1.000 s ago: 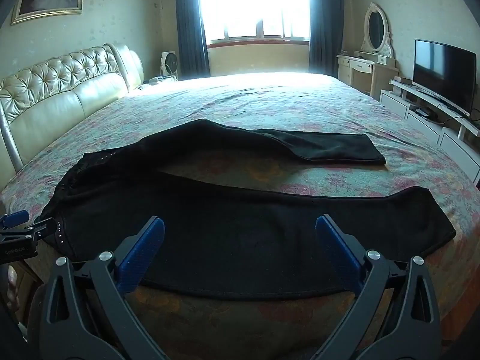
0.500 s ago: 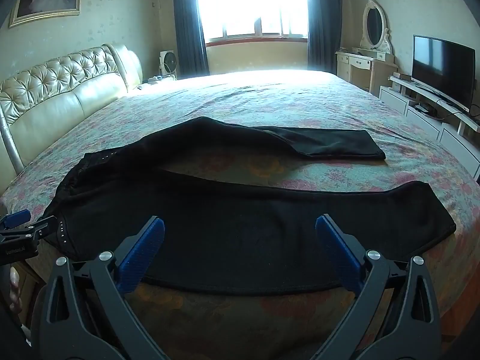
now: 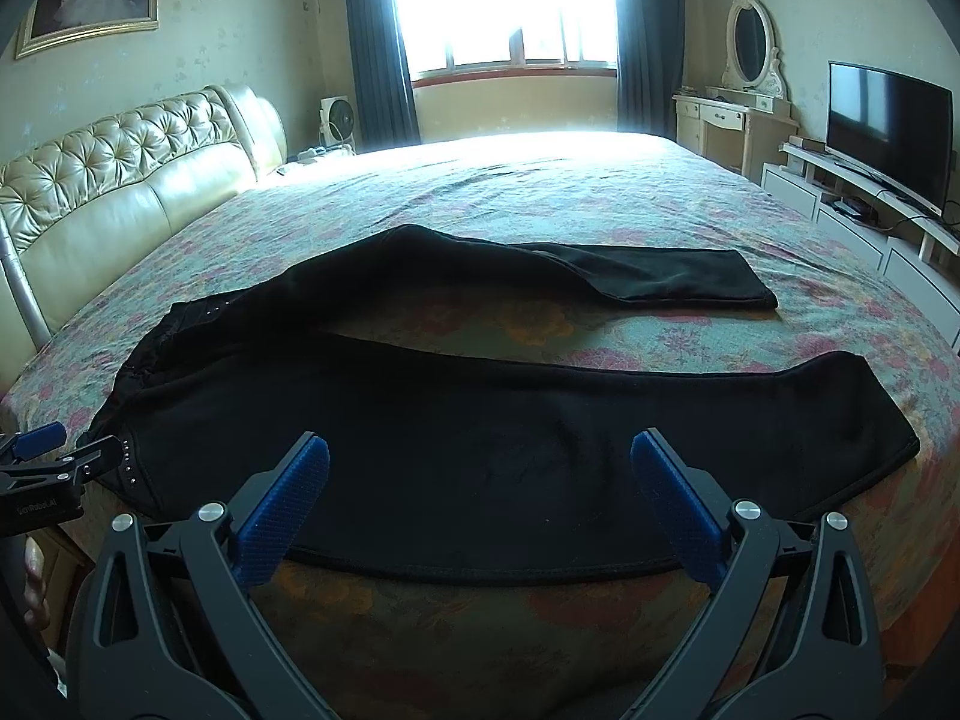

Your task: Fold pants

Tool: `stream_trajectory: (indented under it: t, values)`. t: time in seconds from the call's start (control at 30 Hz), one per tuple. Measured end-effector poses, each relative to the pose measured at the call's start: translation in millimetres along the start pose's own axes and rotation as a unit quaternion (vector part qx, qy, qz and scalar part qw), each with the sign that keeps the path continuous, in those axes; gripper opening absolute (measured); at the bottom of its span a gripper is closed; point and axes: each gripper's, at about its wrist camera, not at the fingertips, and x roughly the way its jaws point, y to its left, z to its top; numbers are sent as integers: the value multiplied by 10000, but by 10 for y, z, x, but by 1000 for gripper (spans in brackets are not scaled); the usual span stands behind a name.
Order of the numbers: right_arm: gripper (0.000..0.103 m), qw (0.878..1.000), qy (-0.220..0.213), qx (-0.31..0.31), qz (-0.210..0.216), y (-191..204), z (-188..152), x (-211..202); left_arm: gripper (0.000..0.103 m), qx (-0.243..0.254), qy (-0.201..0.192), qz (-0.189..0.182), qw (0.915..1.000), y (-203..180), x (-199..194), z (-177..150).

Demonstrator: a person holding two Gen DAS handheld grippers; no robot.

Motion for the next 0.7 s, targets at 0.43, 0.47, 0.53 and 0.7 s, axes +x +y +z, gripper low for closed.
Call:
stream_trajectory:
  t: [0.43, 0.47, 0.53, 0.7]
  values:
    - [101, 10000, 68, 17, 23, 19, -31, 37, 99, 146, 15, 43, 9999, -36, 16, -20]
    - [101, 10000, 71, 16, 22, 22, -34, 38, 99, 155, 22, 42, 9999, -39, 19, -22]
    - [101, 10000, 78, 22, 24, 22, -32, 40, 99, 162, 35, 33, 9999, -36, 24, -25]
    - [101, 9999, 110, 42, 31, 26, -53, 69, 99, 163, 44, 41, 9998, -34, 32, -31]
